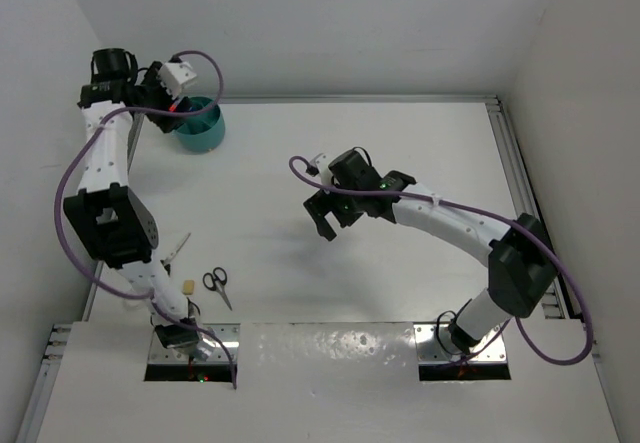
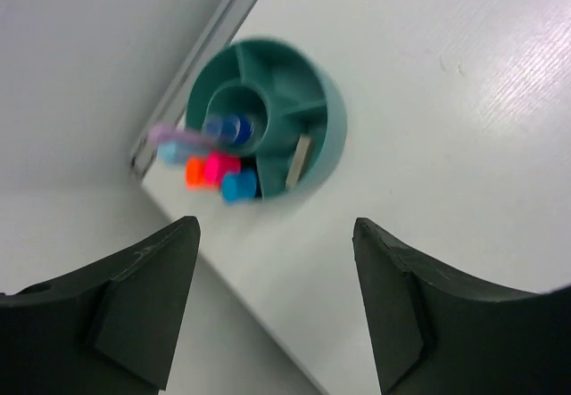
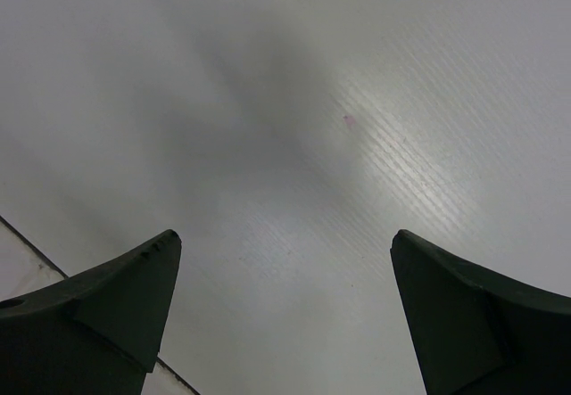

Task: Sort the stationery into containers
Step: Place the stationery in the storage box, then pick up the stationery from the center of the board, then place the stationery in the storage box.

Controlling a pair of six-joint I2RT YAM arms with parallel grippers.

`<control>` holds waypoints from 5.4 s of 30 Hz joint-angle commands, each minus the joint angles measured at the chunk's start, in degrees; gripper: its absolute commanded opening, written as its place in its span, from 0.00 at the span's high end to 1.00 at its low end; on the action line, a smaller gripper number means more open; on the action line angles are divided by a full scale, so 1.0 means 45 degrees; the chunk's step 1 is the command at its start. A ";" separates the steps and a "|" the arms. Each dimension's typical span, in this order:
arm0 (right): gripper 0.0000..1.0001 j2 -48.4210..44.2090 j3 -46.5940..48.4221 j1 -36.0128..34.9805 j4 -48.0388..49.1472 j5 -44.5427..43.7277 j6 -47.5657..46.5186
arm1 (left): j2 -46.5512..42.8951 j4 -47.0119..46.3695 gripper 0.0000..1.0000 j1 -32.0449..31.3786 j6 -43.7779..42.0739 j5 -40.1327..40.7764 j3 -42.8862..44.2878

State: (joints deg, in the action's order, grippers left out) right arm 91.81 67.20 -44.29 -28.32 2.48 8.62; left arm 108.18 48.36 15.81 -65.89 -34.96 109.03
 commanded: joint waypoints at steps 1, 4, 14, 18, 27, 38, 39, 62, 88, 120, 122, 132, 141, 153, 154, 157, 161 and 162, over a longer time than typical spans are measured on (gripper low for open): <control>0.01 -0.1104 -0.0400 -0.0234 0.0823 -0.0434 0.0622 | -0.1594 0.1887 0.32 0.0215 0.2858 0.3541 -0.0651; 0.01 -0.1417 -0.0597 -0.0411 0.0921 -0.0532 0.0682 | -0.2747 0.3138 0.32 0.0606 0.3782 0.6201 -0.2934; 0.01 -0.1632 -0.0888 -0.0879 0.2091 -0.1976 0.1656 | -0.5817 0.5287 0.47 0.1817 0.2534 0.6597 -0.9501; 0.01 -0.2003 -0.2467 -0.1406 0.3068 -0.2387 0.2009 | -0.5798 0.5523 0.51 0.2091 0.2589 0.7005 -1.0069; 0.01 -0.2277 -0.4188 -0.1798 0.3810 -0.2895 0.2634 | -0.5857 0.5737 0.46 0.0356 0.4151 0.5896 -1.0441; 0.01 -0.1458 -0.4406 -0.1876 0.3558 -0.3383 0.3084 | -0.5935 0.5135 0.45 -0.2514 0.6043 0.6905 -1.1996; 0.01 -0.1457 -0.4386 -0.1876 0.3519 -0.3422 0.3065 | -0.5857 0.4920 0.43 -0.2615 0.6222 0.7258 -1.2390; 0.01 -0.2414 -0.5655 -0.1915 0.3655 -0.4262 0.3357 | -0.4001 -0.0041 0.48 -0.2148 0.8099 1.0210 -1.5089; 0.01 -0.3449 -0.5480 -0.2130 0.2758 -0.4907 0.3085 | -0.6187 0.1304 1.00 -0.2166 0.7630 0.7107 -1.2554; 0.01 -0.0814 -0.1184 -0.0627 0.2091 -0.6177 0.0900 | -0.0316 0.1187 1.00 -0.2324 0.7980 0.6520 -0.1988; 0.01 -0.0404 -0.0815 -0.0432 0.2171 -0.5944 0.0760 | 0.0235 0.1110 1.00 -0.2264 0.8293 0.6673 -0.0660; 0.01 0.1257 0.0886 0.0661 0.1898 -0.3990 -0.0099 | 0.1211 -0.2108 1.00 -0.2753 0.8821 0.7710 0.0477; 0.01 0.2584 0.2857 0.1191 0.1254 -0.3189 -0.0354 | 0.2463 -0.5020 1.00 -0.2655 0.9017 0.8394 -0.0243; 0.01 0.2665 0.2997 0.1190 0.0766 -0.3208 0.0251 | 0.2835 -0.7852 1.00 -0.2498 0.9934 0.9135 -0.1924; 0.01 0.2626 0.2977 0.1171 0.0726 -0.3246 0.0271 | 0.2912 -0.7952 1.00 -0.2479 0.9973 0.9233 -0.2060; 0.01 0.2431 0.2782 0.1132 0.0668 -0.3422 0.0369 | 0.3147 -0.7934 1.00 -0.2518 1.0091 0.9098 -0.2101; 0.01 0.2196 0.2626 0.1035 0.0628 -0.3656 0.0408 | 0.3264 -0.7856 1.00 -0.2518 1.0169 0.9175 -0.2237; 0.01 0.2118 0.2587 0.1015 0.0609 -0.3657 0.0427 | 0.3245 -0.7817 0.99 -0.2499 1.0130 0.9195 -0.2237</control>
State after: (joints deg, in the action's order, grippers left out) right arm 104.92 79.26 -39.20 -25.82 -12.67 9.50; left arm 122.39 16.32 3.95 -21.52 5.37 99.20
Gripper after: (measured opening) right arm 0.985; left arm 0.207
